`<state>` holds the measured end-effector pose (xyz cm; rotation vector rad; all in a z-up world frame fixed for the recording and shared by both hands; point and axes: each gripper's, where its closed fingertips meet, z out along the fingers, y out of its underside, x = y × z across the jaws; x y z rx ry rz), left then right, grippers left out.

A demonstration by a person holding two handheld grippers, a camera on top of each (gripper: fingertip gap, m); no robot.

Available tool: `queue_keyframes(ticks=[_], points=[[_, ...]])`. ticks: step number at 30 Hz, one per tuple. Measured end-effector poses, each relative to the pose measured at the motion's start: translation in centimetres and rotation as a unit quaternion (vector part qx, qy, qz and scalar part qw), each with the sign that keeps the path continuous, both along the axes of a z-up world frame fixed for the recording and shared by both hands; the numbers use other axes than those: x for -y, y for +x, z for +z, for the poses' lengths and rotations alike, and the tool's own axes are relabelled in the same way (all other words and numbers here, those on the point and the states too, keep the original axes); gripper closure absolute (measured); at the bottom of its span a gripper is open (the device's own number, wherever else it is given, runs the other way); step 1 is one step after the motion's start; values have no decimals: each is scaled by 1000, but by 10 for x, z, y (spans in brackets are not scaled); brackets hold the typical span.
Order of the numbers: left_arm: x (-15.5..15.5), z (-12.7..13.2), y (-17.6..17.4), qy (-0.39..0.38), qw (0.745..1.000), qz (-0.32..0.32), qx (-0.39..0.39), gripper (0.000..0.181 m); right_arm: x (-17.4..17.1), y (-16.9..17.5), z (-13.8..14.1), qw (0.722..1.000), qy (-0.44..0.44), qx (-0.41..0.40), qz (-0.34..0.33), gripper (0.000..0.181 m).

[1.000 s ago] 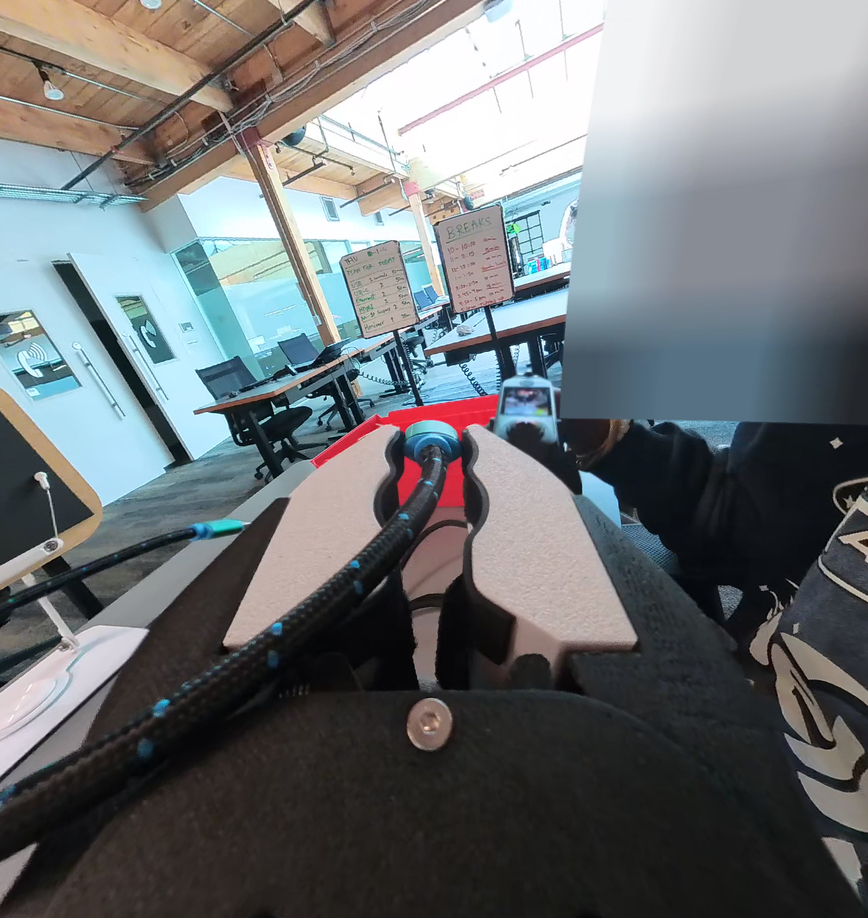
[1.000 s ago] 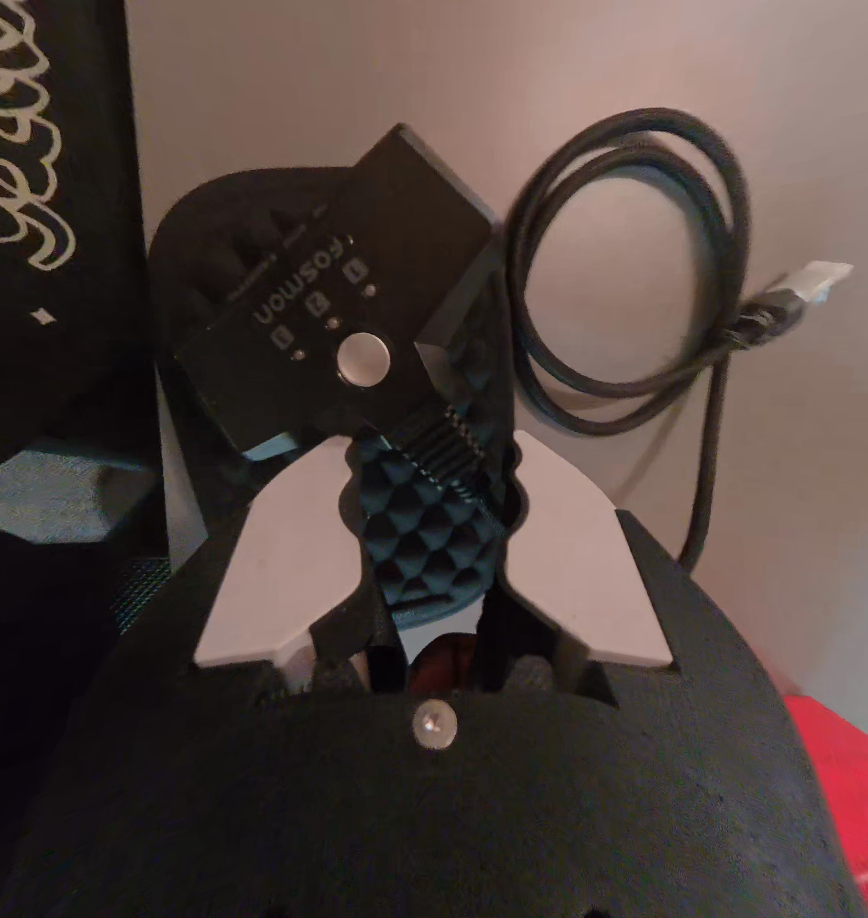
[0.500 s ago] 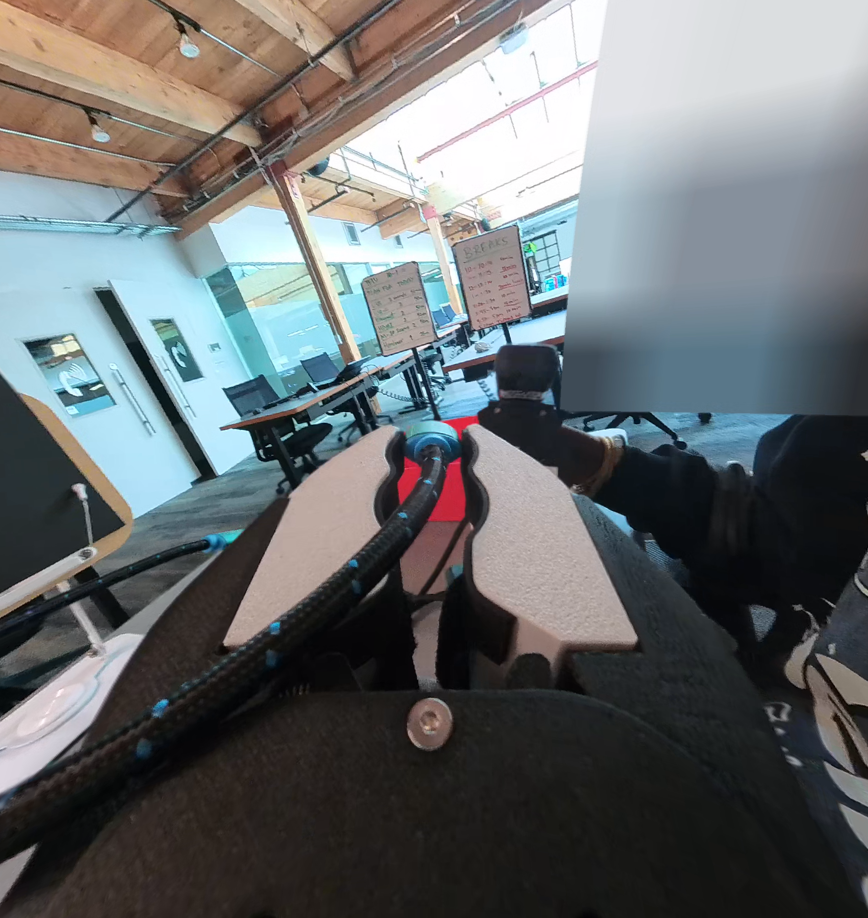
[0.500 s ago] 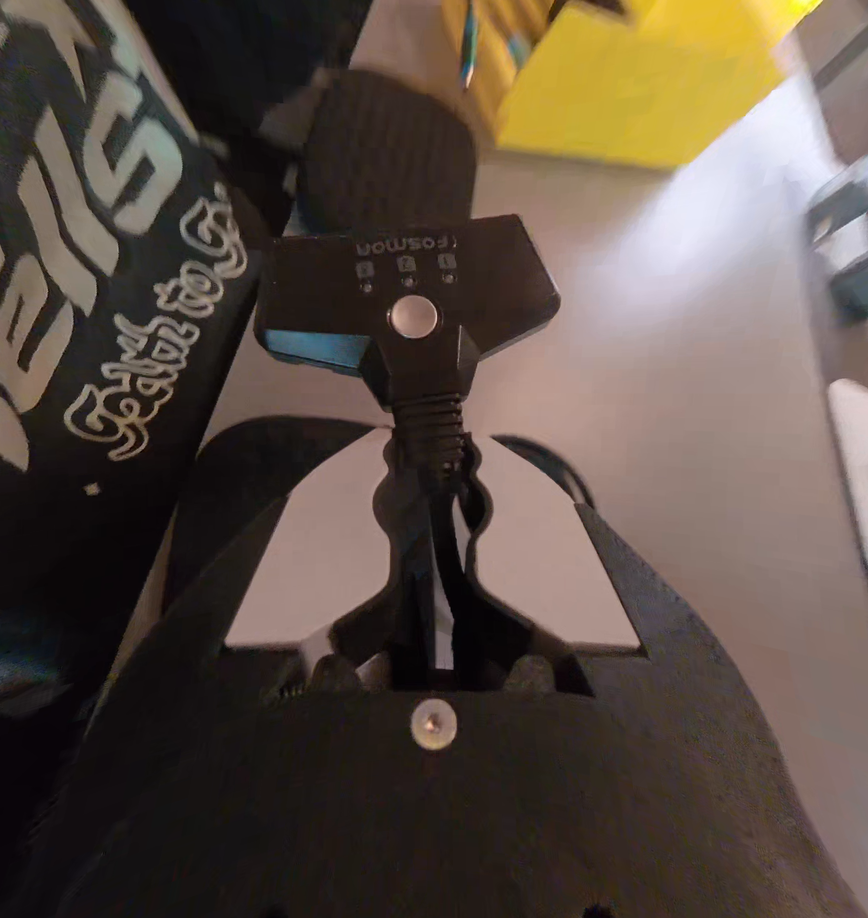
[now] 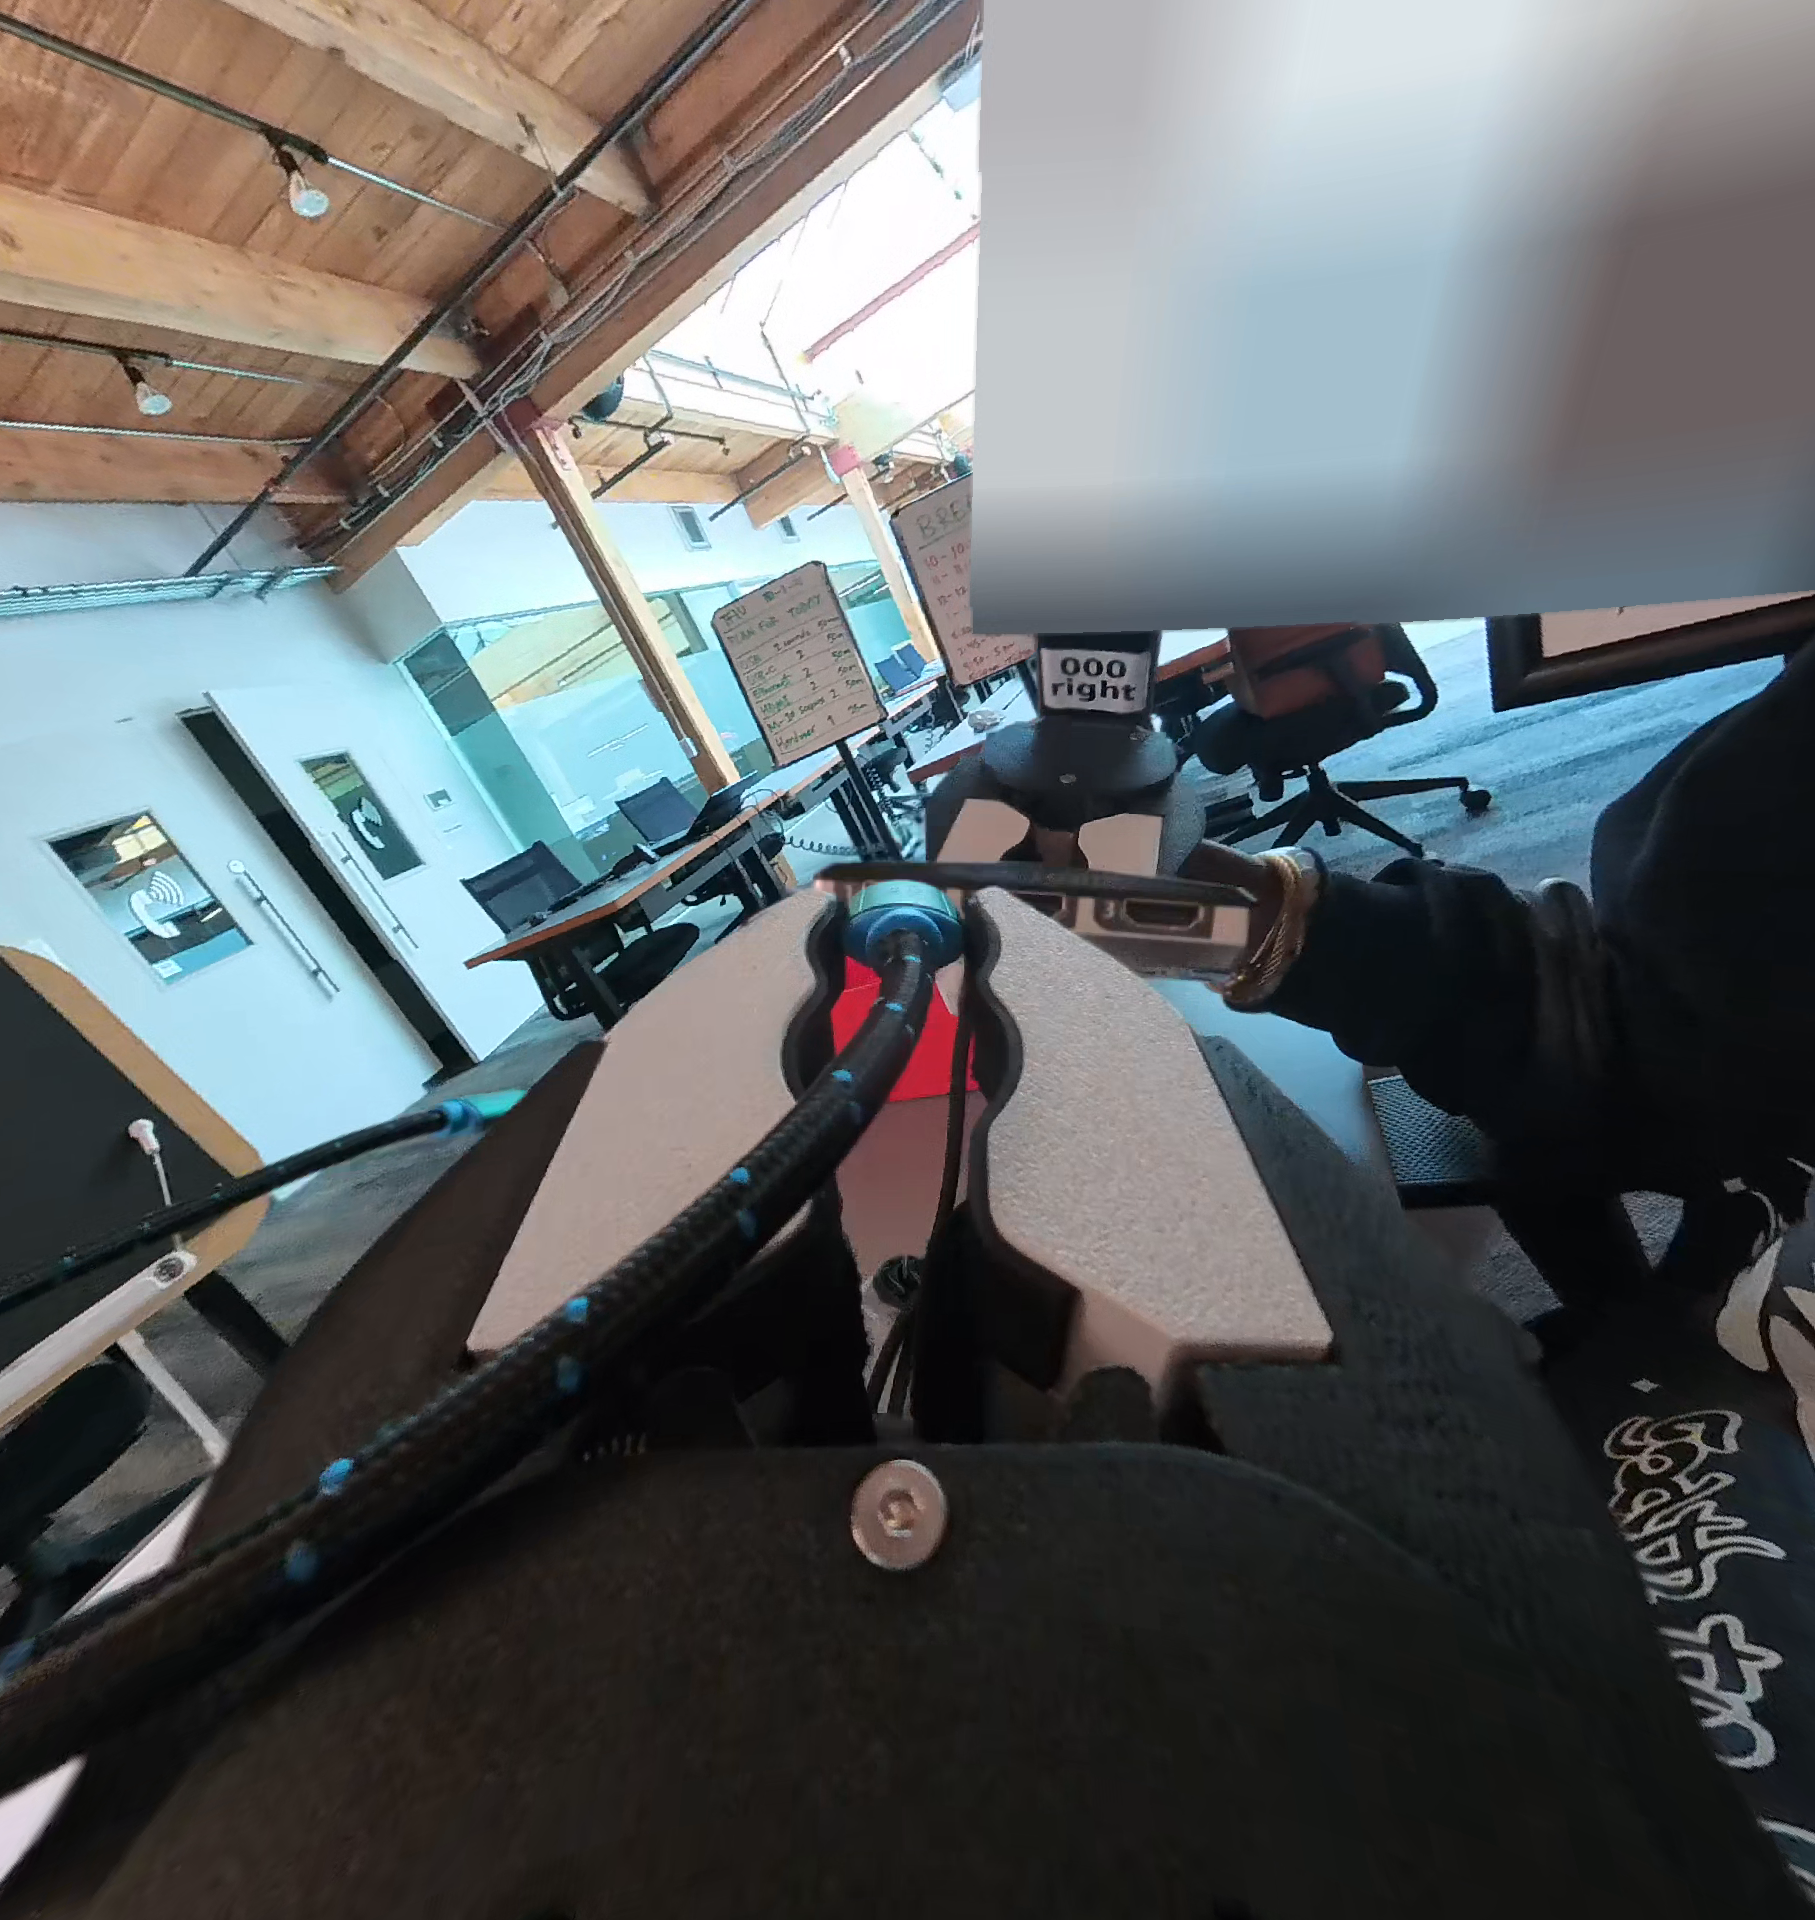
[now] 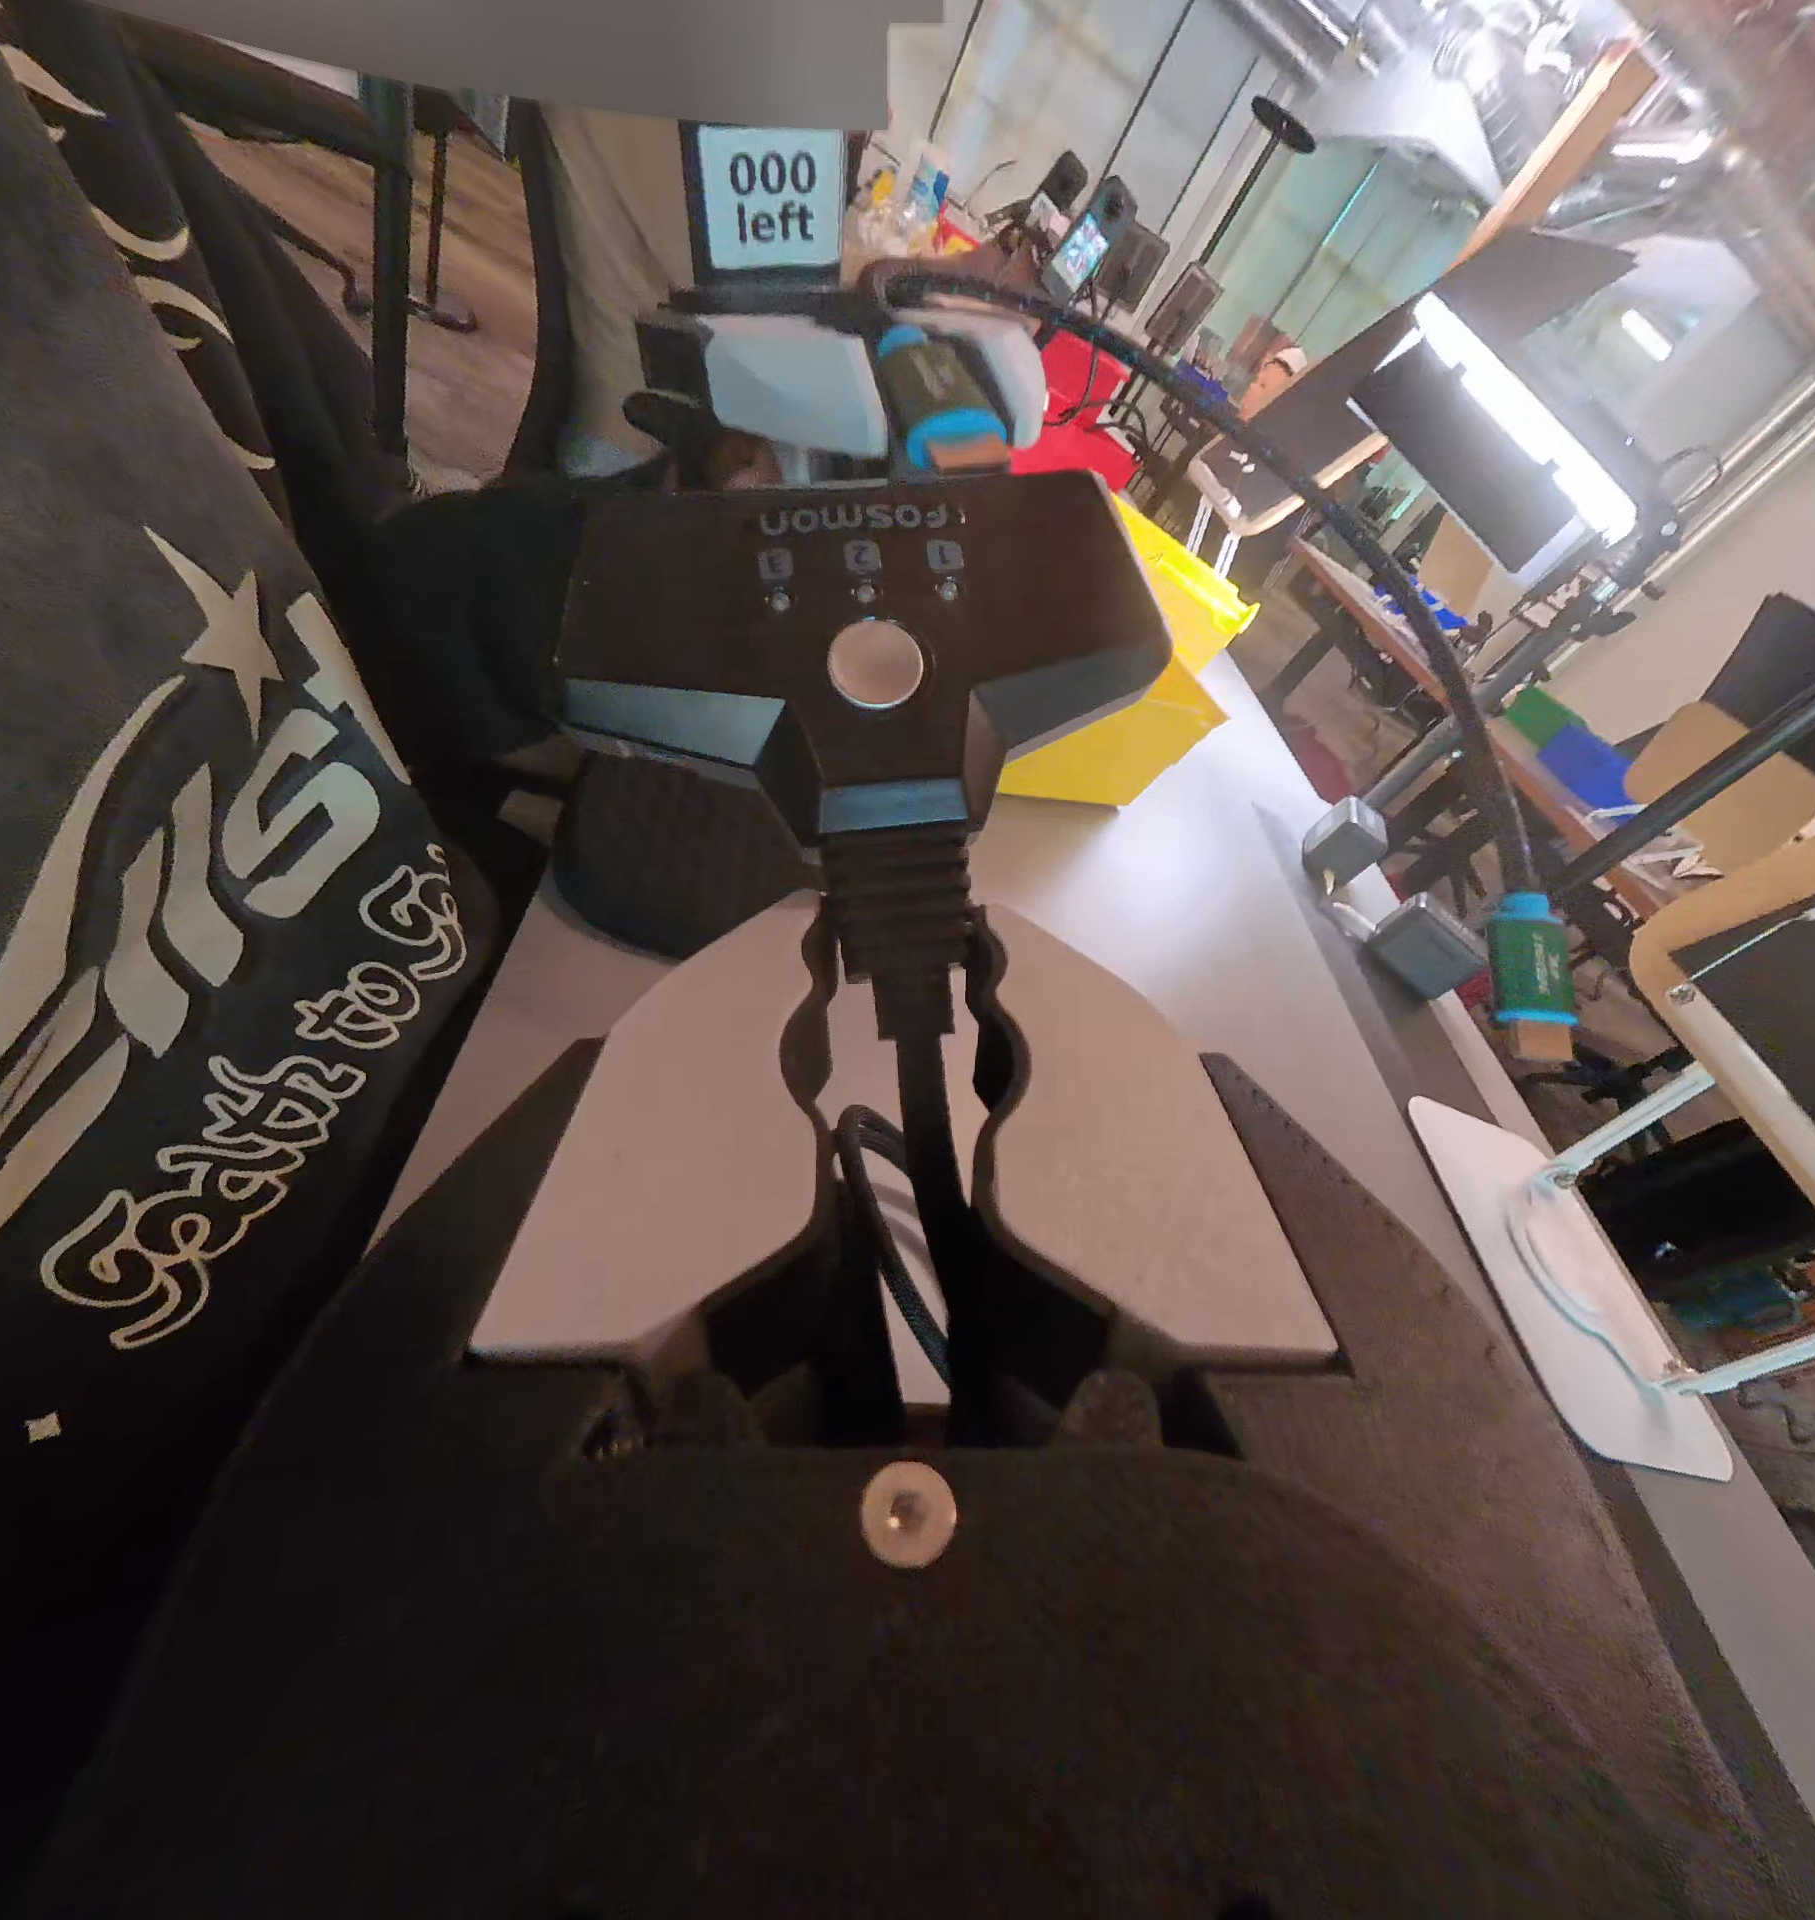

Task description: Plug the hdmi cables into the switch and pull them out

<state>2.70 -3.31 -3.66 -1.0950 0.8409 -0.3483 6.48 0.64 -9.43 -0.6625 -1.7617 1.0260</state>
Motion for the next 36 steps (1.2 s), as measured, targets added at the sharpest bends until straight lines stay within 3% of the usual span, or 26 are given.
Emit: queue_keyframes(ticks=[7,18,36], points=[[2,-13,4,-33,998,-11,-49,160,1,3,-6,999,45,17,-13,157],[4,-19,5,-19,996,-4,-84,160,3,6,-12,996,74,36,-15,157],[2,-17,2,-62,997,-30,-35,160,11,5,-2,994,105,3,-18,157]])
